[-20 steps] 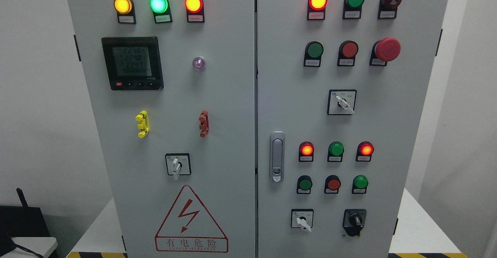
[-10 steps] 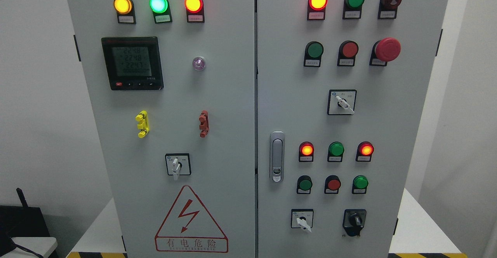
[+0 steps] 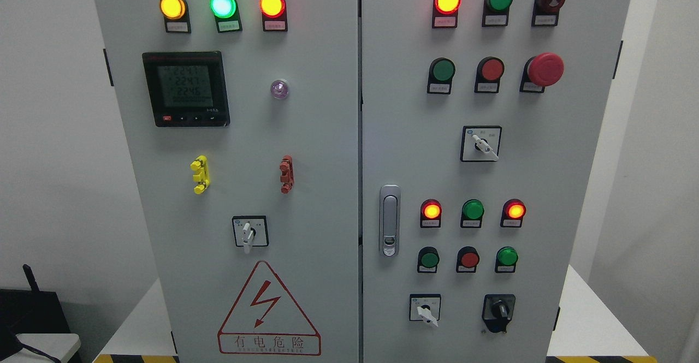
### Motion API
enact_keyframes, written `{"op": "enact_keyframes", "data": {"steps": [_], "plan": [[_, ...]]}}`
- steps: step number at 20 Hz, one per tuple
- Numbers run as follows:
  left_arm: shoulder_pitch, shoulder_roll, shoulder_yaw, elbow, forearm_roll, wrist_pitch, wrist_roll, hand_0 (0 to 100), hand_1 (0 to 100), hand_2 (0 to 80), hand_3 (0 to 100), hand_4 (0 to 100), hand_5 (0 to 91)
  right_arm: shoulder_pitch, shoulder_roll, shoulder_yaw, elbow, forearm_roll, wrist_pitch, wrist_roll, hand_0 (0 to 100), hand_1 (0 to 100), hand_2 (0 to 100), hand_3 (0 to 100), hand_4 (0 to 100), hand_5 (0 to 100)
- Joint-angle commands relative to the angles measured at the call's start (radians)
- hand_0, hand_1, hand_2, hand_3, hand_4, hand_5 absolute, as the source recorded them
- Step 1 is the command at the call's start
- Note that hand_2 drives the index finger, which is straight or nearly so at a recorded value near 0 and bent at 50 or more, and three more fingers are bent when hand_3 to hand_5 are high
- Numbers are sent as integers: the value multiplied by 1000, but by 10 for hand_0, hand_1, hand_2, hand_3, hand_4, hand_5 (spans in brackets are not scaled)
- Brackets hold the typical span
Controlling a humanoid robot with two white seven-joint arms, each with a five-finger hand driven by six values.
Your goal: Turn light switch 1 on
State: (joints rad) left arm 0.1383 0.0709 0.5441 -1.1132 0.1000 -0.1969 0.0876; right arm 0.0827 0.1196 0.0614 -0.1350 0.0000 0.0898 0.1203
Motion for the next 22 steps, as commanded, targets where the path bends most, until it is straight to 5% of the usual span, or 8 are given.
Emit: {"op": "enact_keyframes", "data": {"steps": [1, 9, 16, 22], "plan": [[-54, 32, -19, -342, 7, 1, -2, 449, 90, 379, 585, 656, 376, 0, 0, 0, 0, -17, 1, -1, 120, 389, 0, 0, 0, 0], [-95, 30, -148, -491, 12, -1, 4, 394, 136, 443, 653, 707, 531, 0, 0, 0, 0, -17, 1, -1, 120, 389, 0, 0, 0, 0], [-111, 24, -309, -612, 12, -1, 14, 347, 145, 459, 668, 719, 547, 0, 0, 0, 0, -17, 1, -1, 120, 389, 0, 0, 0, 0], [-143, 24, -432, -657, 4, -2, 72, 332, 135, 466, 671, 719, 550, 0, 0, 0, 0, -17, 1, -1, 120, 389, 0, 0, 0, 0]]}}
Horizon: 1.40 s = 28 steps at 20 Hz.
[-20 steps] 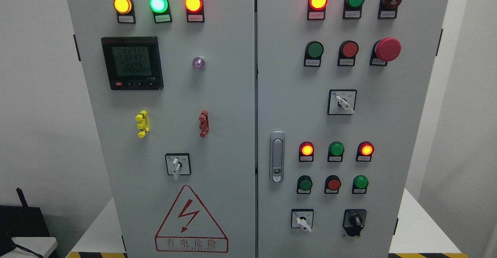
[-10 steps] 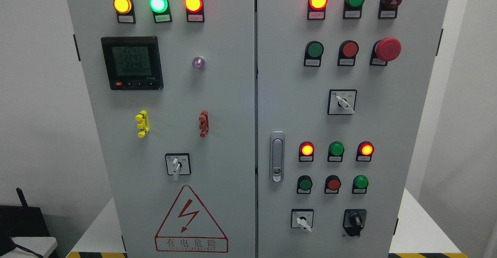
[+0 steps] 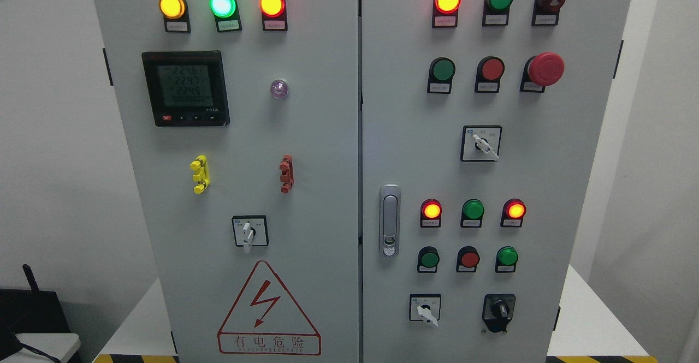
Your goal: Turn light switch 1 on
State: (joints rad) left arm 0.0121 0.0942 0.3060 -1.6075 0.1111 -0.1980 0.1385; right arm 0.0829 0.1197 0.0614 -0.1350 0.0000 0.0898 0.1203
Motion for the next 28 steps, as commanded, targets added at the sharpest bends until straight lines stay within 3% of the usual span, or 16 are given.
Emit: {"op": "enact_keyframes", "data": {"steps": [1, 5, 10, 13, 19, 22, 25, 28], "plan": [[-24, 1, -215, -169, -11, -4, 29, 327, 133, 470, 672, 719, 550, 0, 0, 0, 0, -18, 1, -1, 120, 389, 0, 0, 0, 0], [-60, 1, -310, -187, -16, -14, 85, 283, 132, 490, 673, 720, 551, 0, 0, 0, 0, -17, 1, -1, 120, 389, 0, 0, 0, 0], [-106, -16, -373, -187, -69, -9, 121, 92, 201, 509, 676, 722, 561, 0, 0, 0, 0, -17, 1, -1, 120, 389, 0, 0, 0, 0], [-141, -27, -410, -187, -137, 6, 180, 66, 226, 516, 682, 732, 580, 0, 0, 0, 0, -17, 1, -1, 120, 389, 0, 0, 0, 0], [-175, -77, -462, -187, -177, 84, 240, 46, 258, 542, 744, 773, 650, 0, 0, 0, 0, -17, 1, -1, 120, 389, 0, 0, 0, 0], [-196, -103, -479, -187, -226, 144, 300, 40, 286, 547, 777, 786, 672, 0, 0, 0, 0, -17, 1, -1, 120, 389, 0, 0, 0, 0], [-207, -117, -482, -186, -231, 181, 306, 40, 306, 550, 783, 791, 679, 0, 0, 0, 0, -17, 1, -1, 120, 389, 0, 0, 0, 0], [-216, -134, -481, -186, -278, 224, 325, 43, 323, 557, 792, 796, 689, 0, 0, 0, 0, -18, 1, -1, 120, 389, 0, 0, 0, 0]]}}
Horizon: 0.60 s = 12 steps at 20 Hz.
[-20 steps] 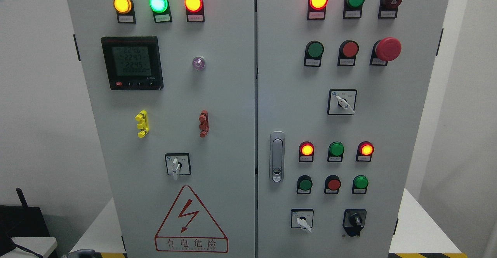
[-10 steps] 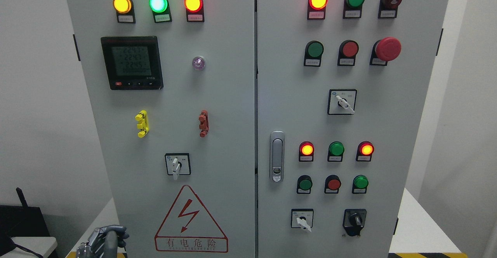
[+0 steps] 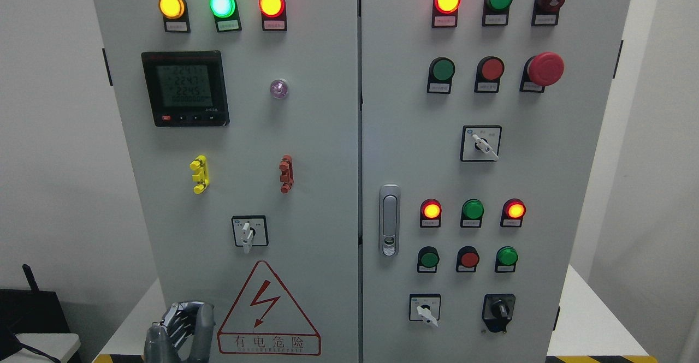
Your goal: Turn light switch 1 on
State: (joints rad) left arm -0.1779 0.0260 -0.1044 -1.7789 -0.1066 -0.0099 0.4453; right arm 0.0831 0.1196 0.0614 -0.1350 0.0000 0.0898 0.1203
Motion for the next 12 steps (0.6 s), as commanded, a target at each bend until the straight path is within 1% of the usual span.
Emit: {"op": "enact_keyframes", "data": {"steps": [1, 3, 5, 7, 10, 12], "plan": [[-32, -70, -70, -14, -68, 51, 26, 46, 324, 558, 794, 798, 691, 0, 0, 0, 0, -17, 1, -1, 120, 389, 0, 0, 0, 0], [-49, -92, -74, -14, -73, 82, 65, 51, 328, 561, 797, 799, 692, 0, 0, 0, 0, -17, 1, -1, 120, 389, 0, 0, 0, 0], [-70, -100, -84, -14, -84, 146, 120, 54, 337, 564, 800, 804, 695, 0, 0, 0, 0, -17, 1, -1, 120, 389, 0, 0, 0, 0], [-86, -100, -84, -14, -87, 185, 139, 57, 350, 567, 802, 809, 703, 0, 0, 0, 0, -17, 1, -1, 120, 389, 0, 0, 0, 0], [-98, -104, -84, -13, -91, 197, 150, 61, 372, 570, 806, 811, 712, 0, 0, 0, 0, -17, 1, -1, 120, 389, 0, 0, 0, 0], [-110, -104, -86, -13, -99, 220, 188, 63, 402, 571, 806, 811, 714, 0, 0, 0, 0, -17, 1, -1, 120, 389, 0, 0, 0, 0]]}}
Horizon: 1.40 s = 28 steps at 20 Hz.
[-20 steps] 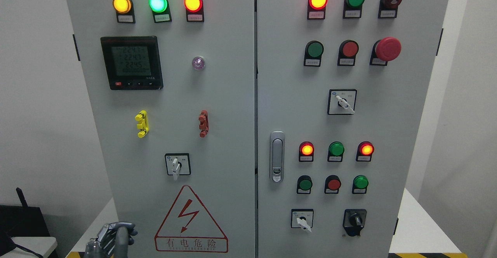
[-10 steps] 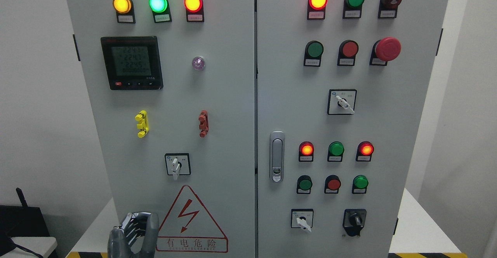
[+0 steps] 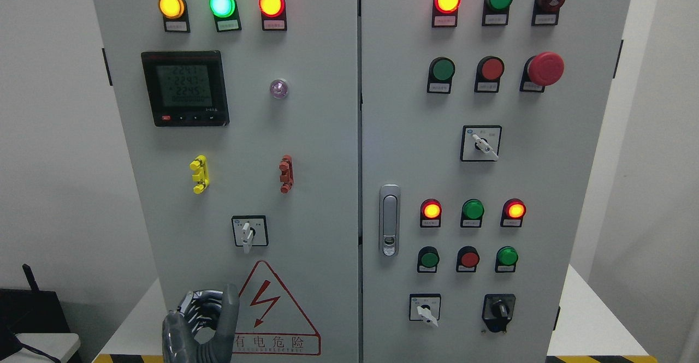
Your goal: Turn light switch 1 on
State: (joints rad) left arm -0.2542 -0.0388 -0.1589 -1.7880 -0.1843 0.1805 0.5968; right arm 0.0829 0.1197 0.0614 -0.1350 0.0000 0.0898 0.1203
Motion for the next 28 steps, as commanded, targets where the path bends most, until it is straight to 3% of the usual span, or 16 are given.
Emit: {"op": "enact_keyframes", "data": {"steps": [1, 7, 9, 14, 28], "plan": [[-37, -41, -37, -4, -26, 37, 44, 63, 412, 571, 806, 811, 714, 0, 0, 0, 0, -17, 1, -1, 120, 389, 0, 0, 0, 0], [-65, -47, -47, 1, -44, 68, 50, 73, 452, 569, 806, 815, 722, 0, 0, 0, 0, -17, 1, -1, 120, 389, 0, 0, 0, 0], [-80, -52, -51, 7, -50, 83, 81, 80, 454, 568, 805, 815, 722, 0, 0, 0, 0, -18, 1, -1, 120, 389, 0, 0, 0, 0], [-117, -58, -60, 7, -55, 143, 101, 94, 473, 565, 804, 814, 724, 0, 0, 0, 0, -17, 1, -1, 120, 389, 0, 0, 0, 0], [-166, -61, -73, 24, -57, 191, 129, 115, 526, 540, 779, 811, 729, 0, 0, 0, 0, -17, 1, -1, 120, 389, 0, 0, 0, 0]]}}
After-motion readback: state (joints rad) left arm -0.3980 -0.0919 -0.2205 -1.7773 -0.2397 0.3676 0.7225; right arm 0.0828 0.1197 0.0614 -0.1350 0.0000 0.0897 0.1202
